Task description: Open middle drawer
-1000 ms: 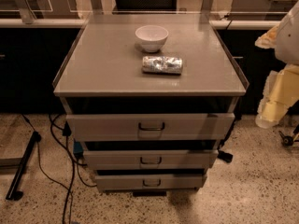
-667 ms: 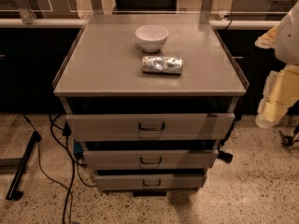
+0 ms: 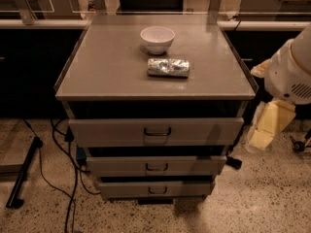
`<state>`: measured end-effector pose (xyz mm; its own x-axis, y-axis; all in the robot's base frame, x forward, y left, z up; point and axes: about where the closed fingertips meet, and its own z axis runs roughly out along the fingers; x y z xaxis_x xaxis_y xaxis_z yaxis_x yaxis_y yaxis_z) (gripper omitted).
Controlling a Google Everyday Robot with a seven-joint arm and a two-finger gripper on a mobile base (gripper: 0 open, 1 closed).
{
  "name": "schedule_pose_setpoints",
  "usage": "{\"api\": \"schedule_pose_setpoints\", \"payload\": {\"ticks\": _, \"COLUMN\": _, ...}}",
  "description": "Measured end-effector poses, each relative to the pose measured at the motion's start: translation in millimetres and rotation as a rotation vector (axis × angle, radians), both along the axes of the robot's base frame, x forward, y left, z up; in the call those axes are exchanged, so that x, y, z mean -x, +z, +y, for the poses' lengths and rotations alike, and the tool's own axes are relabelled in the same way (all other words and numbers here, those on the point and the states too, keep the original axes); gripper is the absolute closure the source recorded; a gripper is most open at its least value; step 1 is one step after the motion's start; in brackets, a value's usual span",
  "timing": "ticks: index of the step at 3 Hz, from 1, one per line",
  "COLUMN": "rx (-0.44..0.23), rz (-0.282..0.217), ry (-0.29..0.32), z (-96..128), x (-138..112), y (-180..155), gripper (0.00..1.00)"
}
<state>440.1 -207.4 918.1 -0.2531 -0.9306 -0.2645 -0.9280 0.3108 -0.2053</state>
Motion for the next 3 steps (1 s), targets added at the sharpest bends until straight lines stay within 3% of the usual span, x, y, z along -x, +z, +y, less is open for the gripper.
{"api": "schedule_pose_setpoints", "payload": {"ticks": 2, "rx": -0.066, "rz": 0.023, "ry": -0.008, "z": -2.2, "x": -0.2, "y": -71.9, "gripper": 0.0}}
{"api": "schedule_pose_setpoints", "payload": {"ticks": 3, "rx": -0.065, "rz": 0.023, "ry": -0.007, "z": -2.2, "x": -0.2, "y": -71.9, "gripper": 0.0}}
